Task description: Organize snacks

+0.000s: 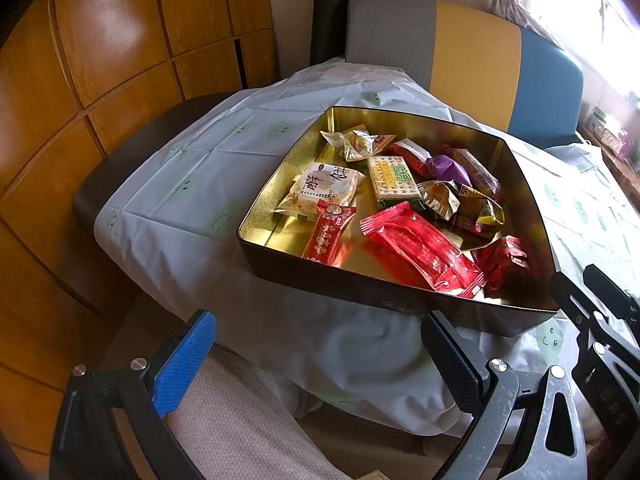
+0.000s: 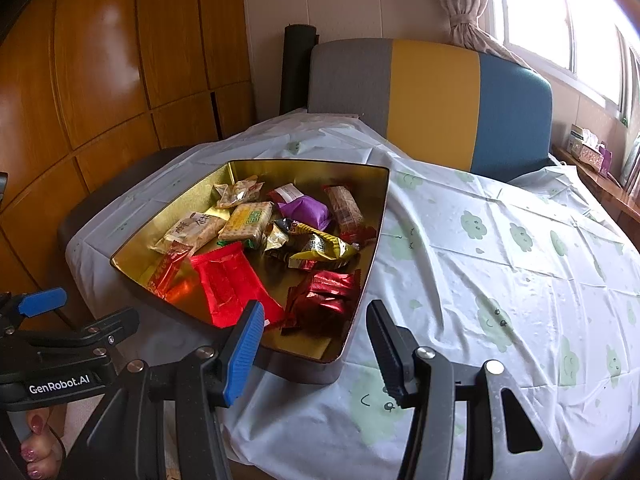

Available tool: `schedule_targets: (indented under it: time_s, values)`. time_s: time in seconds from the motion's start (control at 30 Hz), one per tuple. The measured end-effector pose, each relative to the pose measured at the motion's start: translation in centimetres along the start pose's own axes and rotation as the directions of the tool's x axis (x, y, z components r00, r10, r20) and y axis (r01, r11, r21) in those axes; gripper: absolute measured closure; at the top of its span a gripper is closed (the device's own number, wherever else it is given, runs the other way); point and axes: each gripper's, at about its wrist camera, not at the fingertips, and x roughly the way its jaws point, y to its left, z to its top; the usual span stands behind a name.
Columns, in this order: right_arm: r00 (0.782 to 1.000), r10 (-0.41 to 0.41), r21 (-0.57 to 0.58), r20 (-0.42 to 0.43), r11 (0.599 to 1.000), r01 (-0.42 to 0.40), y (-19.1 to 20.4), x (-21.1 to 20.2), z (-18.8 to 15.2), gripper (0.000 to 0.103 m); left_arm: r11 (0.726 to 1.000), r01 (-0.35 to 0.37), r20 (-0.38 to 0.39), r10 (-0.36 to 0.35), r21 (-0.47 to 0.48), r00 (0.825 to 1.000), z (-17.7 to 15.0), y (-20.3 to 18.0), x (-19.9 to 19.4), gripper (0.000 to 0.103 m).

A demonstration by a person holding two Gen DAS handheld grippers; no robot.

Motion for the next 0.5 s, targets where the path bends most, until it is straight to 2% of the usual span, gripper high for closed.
schedule_targets:
  time_s: [0.5]
  values:
    - [1.000,0.002,-0.003,-0.002,1.000,-0.002,0.05,0.20,-0.09,0.049,1.000,-0.001,-0.006,0.001,-0.003,1.000,0.03,0.18,0.27,0.000]
